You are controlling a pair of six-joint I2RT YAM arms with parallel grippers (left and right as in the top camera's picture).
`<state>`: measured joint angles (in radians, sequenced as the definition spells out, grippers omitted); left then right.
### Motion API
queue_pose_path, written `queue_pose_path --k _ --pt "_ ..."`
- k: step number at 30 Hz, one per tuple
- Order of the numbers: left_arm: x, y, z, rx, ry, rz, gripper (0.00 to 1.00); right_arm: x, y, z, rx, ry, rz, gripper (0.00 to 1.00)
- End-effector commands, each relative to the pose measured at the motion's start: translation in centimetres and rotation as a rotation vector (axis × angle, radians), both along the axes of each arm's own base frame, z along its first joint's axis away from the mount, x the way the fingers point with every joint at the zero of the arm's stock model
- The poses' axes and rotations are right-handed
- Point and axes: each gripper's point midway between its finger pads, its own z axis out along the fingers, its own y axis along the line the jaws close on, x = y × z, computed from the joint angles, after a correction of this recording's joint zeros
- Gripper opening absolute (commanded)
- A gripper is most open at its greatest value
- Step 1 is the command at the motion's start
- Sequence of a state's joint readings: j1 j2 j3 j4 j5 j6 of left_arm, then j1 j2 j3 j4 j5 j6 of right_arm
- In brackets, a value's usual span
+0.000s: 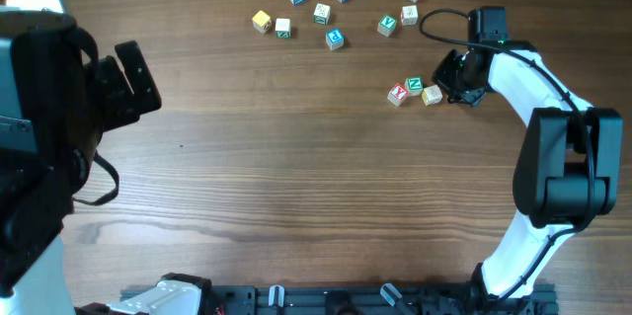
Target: Form a circle
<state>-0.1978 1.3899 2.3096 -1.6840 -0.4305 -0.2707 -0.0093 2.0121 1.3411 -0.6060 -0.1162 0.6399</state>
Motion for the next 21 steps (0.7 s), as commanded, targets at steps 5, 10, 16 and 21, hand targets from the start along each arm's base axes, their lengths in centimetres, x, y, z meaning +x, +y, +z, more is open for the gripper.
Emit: queue_pose_path --k 5,10,16,21 --pt "-0.03 0.37 0.06 0.012 -0.001 0.015 1.00 -0.01 0.40 0.10 0.012 -0.006 0.023 0.04" --pt "-0.03 0.37 0.06 0.012 -0.001 0.015 1.00 -0.02 0.46 0.11 0.016 -0.006 0.023 0.04" --pt "-0.03 0.37 0.06 0.012 -0.001 0.015 1.00 0.00 0.53 0.12 0.019 -0.006 0.025 0.04" --pt "-0.02 0.37 0.07 0.012 -0.001 0.015 1.00 0.01 0.72 0.15 0.030 -0.008 0.029 0.04"
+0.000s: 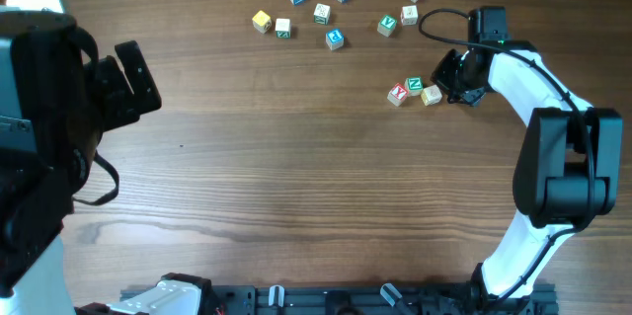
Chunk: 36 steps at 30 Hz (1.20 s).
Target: Form a circle
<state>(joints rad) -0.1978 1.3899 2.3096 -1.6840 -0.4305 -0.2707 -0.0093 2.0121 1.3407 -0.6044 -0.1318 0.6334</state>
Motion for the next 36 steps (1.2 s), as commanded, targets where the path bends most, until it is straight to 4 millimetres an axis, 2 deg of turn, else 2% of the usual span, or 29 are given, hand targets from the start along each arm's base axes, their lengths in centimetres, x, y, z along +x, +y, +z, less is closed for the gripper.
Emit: queue_pose_path --k 1,8,11,16,22,36 --pt "0.0 0.4 0.1 0.012 -0.001 0.015 1.00 0.0 0.5 0.1 0.020 -0.008 0.022 0.04" --pt "0.0 0.4 0.1 0.012 -0.001 0.015 1.00 0.2 0.3 0.2 0.009 -0.015 0.019 0.04" --pt "0.0 0.4 0.1 0.012 -0.001 0.015 1.00 0.2 -0.8 0.0 -0.055 -0.012 -0.002 0.04" --pt "0.0 0.4 0.1 0.012 -0.001 0.015 1.00 -0.3 -1.6 -0.2 -0.097 0.011 -0.015 0.04" --pt "0.0 0.4 0.1 0.012 -0.001 0.015 1.00 -2.2 -1.6 -0.6 -0.095 0.092 -0.017 0.04" --pt "0.0 0.4 0.1 0.012 -0.001 0.015 1.00 -2.2 -0.9 -0.6 -0.061 0.091 -0.008 0.04"
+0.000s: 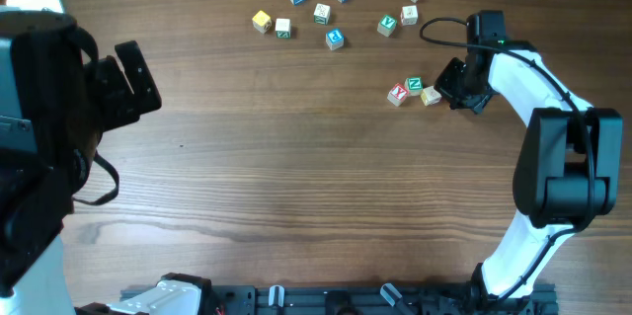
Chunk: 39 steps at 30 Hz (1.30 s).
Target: Form a circle
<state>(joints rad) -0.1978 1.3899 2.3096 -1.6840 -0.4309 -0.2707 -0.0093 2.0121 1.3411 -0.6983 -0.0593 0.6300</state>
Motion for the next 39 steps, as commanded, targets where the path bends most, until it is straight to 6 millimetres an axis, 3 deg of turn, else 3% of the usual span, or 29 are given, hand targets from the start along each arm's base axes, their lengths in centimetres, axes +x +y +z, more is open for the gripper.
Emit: queue_pose_path --k 1,14,20,28,32,39 --pt "0.0 0.4 0.1 0.012 -0.001 0.015 1.00 -0.1 0.3 0.1 0.009 -0.001 0.006 0.04" --pt "0.0 0.4 0.1 0.012 -0.001 0.015 1.00 -4.2 0.3 -0.1 0.010 0.164 0.003 0.04" --pt "0.0 0.4 0.1 0.012 -0.001 0.015 1.00 -5.6 0.5 2.3 0.020 0.177 0.027 0.04" --pt "0.0 0.4 0.1 0.012 -0.001 0.015 1.00 -3.4 2.7 8.9 0.095 -0.075 0.185 0.04" --pt "0.0 0.4 0.1 0.012 -0.001 0.015 1.00 -0.9 6.3 10.6 0.171 -0.232 0.363 0.04" --pt "0.0 0.4 0.1 0.012 -0.001 0.015 1.00 1.7 10.3 12.4 0.167 -0.390 0.474 0.04"
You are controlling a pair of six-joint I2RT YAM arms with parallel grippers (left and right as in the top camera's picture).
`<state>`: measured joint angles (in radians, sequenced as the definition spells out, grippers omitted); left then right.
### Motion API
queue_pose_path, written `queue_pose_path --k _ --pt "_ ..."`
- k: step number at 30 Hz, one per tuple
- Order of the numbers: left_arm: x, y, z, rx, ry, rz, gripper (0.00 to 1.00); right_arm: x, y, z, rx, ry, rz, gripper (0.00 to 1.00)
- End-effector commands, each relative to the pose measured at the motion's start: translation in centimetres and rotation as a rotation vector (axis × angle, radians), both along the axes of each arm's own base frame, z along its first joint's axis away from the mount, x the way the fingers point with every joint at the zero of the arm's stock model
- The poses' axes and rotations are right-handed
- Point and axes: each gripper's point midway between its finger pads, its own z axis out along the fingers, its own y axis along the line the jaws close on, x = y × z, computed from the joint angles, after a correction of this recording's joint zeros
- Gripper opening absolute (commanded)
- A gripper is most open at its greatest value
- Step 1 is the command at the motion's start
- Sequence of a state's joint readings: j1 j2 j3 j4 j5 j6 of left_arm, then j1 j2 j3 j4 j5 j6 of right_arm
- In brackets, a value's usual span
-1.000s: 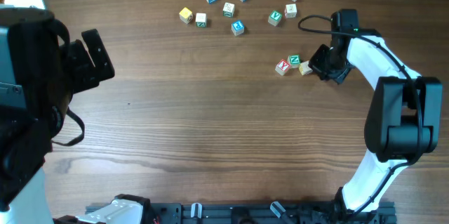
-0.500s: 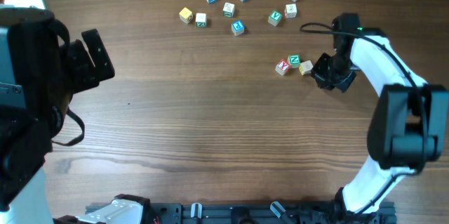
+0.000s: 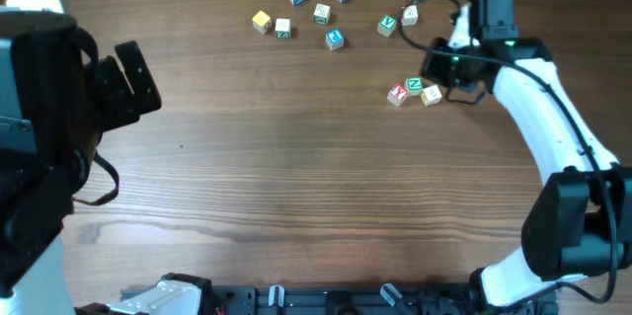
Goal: Form a circle
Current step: 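Raise the right gripper and move it back toward the block cluster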
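Several small letter cubes lie at the far side of the table in the overhead view. Most form a loose scatter from a yellow cube [image 3: 261,22] across to a white one. Three cubes sit apart below them, touching in a short arc: a red-lettered cube [image 3: 398,94], a green-lettered cube [image 3: 415,85] and a tan cube [image 3: 432,96]. My right gripper [image 3: 441,66] hovers just right of and above this trio, holding nothing that I can see; its jaws are too dark to read. My left gripper [image 3: 126,80] stays far off at the left edge.
The left arm's bulky body [image 3: 39,127] fills the left edge of the view. The right arm [image 3: 538,108] runs down the right side to its base at the front. A black cable [image 3: 434,4] loops near the white cubes at the far right.
My right gripper was low beside the tan cube's right side. It now sits farther back and the wrist has turned, clear of the cube. The cubes have not moved.
At the two oldest moments my right gripper rested against the right side of the tan cube in the trio. It then sat slightly lower beside that cube, and now it is drawn back from it. The cubes and left arm look unchanged.
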<state>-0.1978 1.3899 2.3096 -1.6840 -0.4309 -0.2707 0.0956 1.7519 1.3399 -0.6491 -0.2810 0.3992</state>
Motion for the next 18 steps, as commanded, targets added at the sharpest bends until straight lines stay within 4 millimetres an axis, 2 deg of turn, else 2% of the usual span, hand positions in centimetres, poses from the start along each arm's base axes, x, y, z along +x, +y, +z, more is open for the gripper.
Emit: queue_pose_path --k 1,6,14,18 --pt "0.0 0.4 0.1 0.012 -0.001 0.015 1.00 0.4 2.6 1.1 0.022 -0.068 0.089 0.05" --pt "0.0 0.4 0.1 0.012 -0.001 0.015 1.00 0.5 4.2 1.4 0.025 -0.094 0.124 0.05" --pt "0.0 0.4 0.1 0.012 -0.001 0.015 1.00 -0.7 4.1 0.7 0.017 -0.034 0.126 0.05" --pt "0.0 0.4 0.1 0.012 -0.001 0.015 1.00 0.1 4.0 0.6 -0.008 -0.061 0.118 0.05"
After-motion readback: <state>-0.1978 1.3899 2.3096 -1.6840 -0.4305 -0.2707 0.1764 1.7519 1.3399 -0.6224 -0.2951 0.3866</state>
